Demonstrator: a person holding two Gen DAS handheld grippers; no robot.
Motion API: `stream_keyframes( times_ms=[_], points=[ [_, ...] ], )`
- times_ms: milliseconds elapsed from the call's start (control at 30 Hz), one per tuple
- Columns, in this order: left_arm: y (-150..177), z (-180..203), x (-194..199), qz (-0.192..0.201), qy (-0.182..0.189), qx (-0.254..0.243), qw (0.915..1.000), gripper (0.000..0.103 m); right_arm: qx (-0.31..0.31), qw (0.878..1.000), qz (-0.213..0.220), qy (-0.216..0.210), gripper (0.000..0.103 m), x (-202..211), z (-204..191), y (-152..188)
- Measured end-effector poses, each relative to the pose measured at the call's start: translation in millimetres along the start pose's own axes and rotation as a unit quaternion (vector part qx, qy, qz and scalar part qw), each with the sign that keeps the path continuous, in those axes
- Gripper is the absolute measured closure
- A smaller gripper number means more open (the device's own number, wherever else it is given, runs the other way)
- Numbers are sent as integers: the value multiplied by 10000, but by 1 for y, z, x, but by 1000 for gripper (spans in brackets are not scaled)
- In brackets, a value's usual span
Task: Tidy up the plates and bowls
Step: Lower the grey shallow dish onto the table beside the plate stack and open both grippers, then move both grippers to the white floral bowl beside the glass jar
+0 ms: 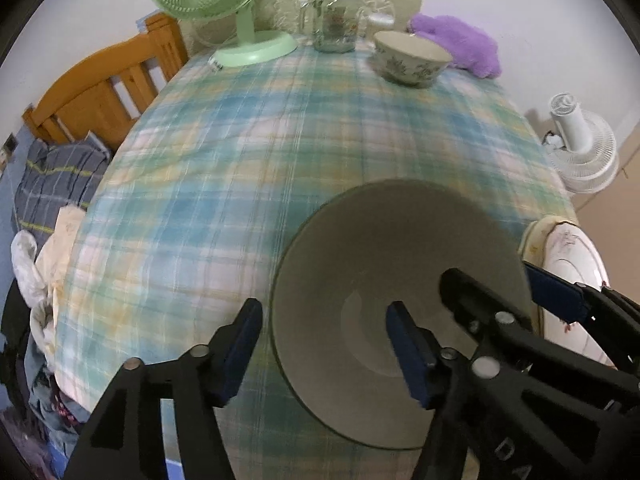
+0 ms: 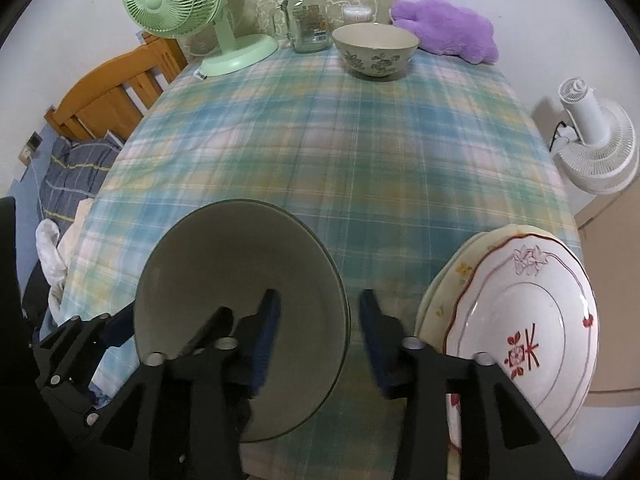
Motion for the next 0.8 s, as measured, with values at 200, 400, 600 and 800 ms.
stream_keyframes(
  times_ms=[200, 400, 600, 800],
  points=[
    [-17, -1, 21, 217, 284, -389, 9986, 24, -284, 9990, 303, 186, 32, 25, -6, -10],
    [-39, 0, 41, 526, 526, -603, 9954, 22, -517, 9962, 648, 257, 32, 48, -10, -28],
    [-64, 12, 58, 742, 645, -723, 9925, 21, -507, 9928, 841, 691, 28, 71, -3, -49],
    [-90, 30, 65, 914, 676, -720, 9909, 21, -484, 9905, 1027, 779, 28, 86, 19, -76]
  ],
)
Point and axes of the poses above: each gripper's, at about its wrist camera, not at the fingertips, and x roughly against the way its jaws point, z to its right, y to its underside, the point moved 5 cm from there along -x, roughly the way its jaws point, and after that the axes turned 1 degree about -y, right-handed, at the moved point
